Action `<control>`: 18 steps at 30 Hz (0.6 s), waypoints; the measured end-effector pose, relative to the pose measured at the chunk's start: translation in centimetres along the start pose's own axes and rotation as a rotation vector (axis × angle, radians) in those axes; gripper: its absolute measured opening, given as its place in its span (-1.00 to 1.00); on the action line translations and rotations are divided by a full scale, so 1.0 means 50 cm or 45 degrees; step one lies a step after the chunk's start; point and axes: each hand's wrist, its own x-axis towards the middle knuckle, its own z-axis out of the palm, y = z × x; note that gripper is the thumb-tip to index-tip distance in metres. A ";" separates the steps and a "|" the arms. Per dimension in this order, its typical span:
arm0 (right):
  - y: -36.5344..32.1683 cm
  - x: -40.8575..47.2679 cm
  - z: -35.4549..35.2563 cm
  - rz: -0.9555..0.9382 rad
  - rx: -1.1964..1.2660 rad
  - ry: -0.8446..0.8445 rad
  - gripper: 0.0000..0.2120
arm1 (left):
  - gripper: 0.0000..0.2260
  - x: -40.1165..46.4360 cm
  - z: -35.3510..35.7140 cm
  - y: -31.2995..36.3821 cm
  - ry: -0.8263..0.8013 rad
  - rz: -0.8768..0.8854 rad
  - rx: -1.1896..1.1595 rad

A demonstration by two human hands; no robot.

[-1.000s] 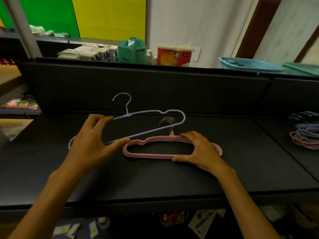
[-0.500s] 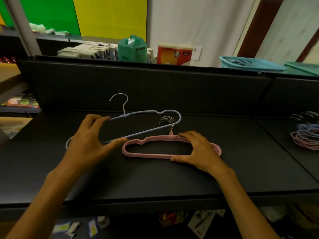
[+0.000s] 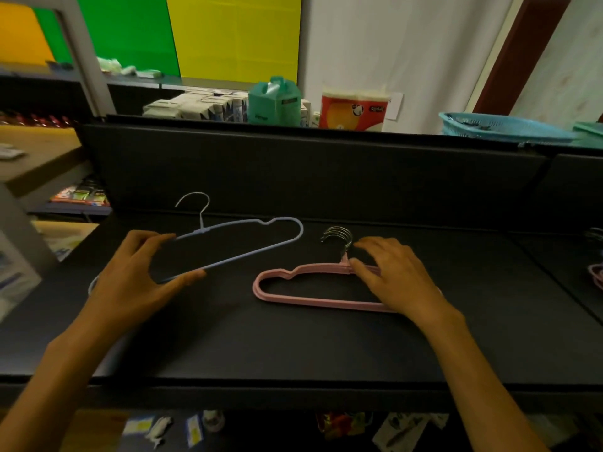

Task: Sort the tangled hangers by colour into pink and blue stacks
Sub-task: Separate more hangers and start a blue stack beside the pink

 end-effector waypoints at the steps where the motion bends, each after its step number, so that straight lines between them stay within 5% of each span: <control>1: -0.011 0.007 0.003 -0.001 0.002 0.008 -0.53 | -0.23 0.001 -0.007 -0.016 -0.017 -0.010 0.001; 18: -0.188 0.009 0.060 0.294 0.089 0.073 -0.52 | -0.19 0.054 -0.068 -0.226 -0.478 0.150 0.259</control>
